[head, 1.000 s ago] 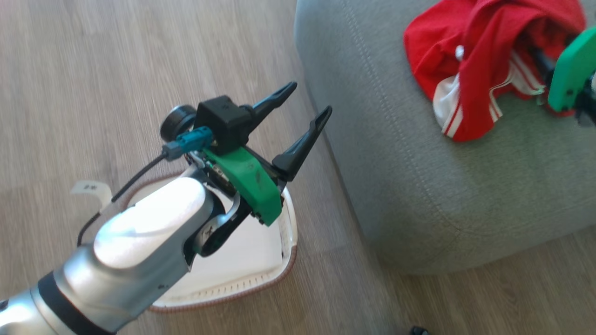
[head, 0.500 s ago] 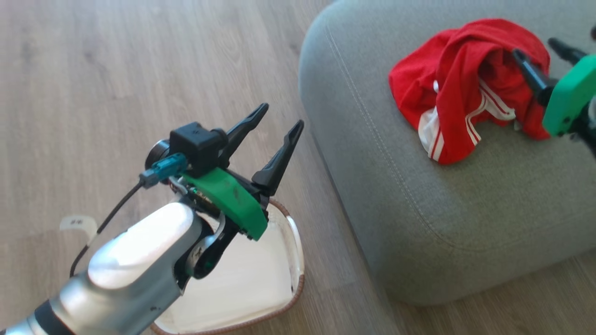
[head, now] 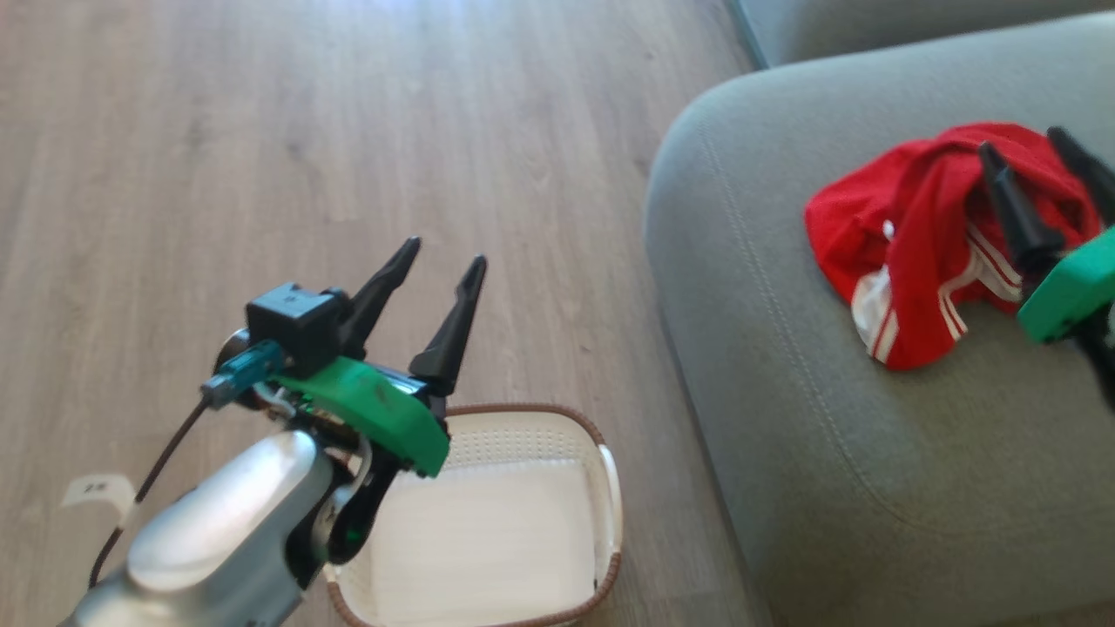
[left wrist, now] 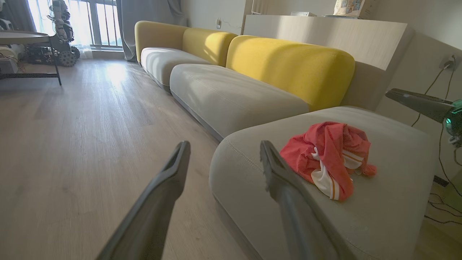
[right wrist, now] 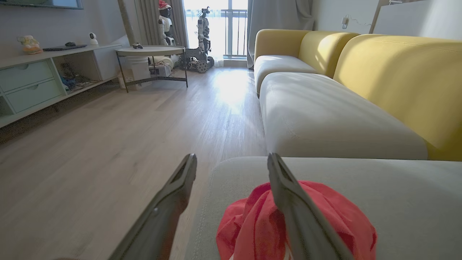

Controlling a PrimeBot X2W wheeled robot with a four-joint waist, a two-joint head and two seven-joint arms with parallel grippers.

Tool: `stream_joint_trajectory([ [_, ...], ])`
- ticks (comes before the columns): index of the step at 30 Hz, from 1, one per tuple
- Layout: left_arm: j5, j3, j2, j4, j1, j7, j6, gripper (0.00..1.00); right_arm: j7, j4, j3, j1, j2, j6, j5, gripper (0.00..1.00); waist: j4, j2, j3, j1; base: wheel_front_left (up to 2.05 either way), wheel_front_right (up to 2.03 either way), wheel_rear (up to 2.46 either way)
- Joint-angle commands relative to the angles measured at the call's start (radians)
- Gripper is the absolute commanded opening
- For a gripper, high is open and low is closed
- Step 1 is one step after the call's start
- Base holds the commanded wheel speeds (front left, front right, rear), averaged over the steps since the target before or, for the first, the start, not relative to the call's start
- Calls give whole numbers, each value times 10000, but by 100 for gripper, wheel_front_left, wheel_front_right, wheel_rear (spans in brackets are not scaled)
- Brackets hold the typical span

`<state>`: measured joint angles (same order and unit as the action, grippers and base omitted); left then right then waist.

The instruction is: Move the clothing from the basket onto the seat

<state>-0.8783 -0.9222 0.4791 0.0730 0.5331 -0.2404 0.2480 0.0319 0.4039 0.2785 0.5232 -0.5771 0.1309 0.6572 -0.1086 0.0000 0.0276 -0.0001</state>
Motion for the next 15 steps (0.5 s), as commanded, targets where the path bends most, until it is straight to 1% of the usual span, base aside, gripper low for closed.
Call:
stream_joint_trajectory([
  [1, 7, 604, 405, -285, 278, -127, 97, 100, 146, -470, -212, -174, 37, -2, -179, 100, 262, 0, -184, 1, 0, 0, 0],
  [5, 55, 997, 624, -416, -168, -176, 372, 100, 240, -1331, -1258, -1175, 723, -2, -826, 100, 597, 0, -278, 1, 0, 0, 0],
  [9, 115, 1495, 790, -550, -696, -202, 659, 100, 268, -2277, -2194, -2130, 1551, -2, -1454, 100, 890, 0, -340, 1, 0, 0, 0],
  [14, 670, 2439, 869, -842, -1500, -210, 984, 100, 241, -3250, -2948, -3160, 2624, -2, -2057, 100, 1173, 0, -410, 1, 0, 0, 0],
  [15, 670, 2439, 869, -842, -1500, -210, 984, 100, 241, -3250, -2948, -3160, 2624, -2, -2057, 100, 1173, 0, -410, 1, 0, 0, 0],
])
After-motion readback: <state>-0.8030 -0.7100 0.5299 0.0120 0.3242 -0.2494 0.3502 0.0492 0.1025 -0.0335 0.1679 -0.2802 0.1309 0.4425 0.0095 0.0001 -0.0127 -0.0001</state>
